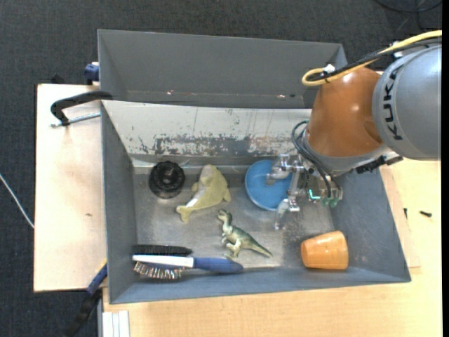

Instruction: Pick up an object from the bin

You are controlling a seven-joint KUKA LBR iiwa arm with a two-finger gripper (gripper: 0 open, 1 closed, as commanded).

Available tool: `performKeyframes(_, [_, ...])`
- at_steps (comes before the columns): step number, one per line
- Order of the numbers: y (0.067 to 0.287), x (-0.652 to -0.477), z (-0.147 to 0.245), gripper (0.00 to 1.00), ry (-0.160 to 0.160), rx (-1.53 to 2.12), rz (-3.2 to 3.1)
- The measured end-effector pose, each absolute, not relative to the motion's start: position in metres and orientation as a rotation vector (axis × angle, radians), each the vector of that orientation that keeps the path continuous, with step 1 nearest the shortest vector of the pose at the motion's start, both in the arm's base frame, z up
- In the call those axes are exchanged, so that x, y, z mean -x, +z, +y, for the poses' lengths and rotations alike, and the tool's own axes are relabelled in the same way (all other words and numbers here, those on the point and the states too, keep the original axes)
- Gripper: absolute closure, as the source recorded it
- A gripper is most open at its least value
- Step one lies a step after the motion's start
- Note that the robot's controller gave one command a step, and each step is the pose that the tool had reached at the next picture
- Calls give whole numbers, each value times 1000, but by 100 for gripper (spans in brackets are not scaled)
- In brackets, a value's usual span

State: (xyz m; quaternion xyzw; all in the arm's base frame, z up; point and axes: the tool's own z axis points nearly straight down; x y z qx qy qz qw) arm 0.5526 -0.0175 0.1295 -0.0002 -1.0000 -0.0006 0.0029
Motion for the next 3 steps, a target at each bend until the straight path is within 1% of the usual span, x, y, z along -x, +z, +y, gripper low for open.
performKeyframes(1, [77,-553,-35,0,-2,381,-3118])
performKeyframes(2, [81,-556,-32,100,-8,375,-3127])
performKeyframes(3, [233,-568,-26,100,-4,393,-3132])
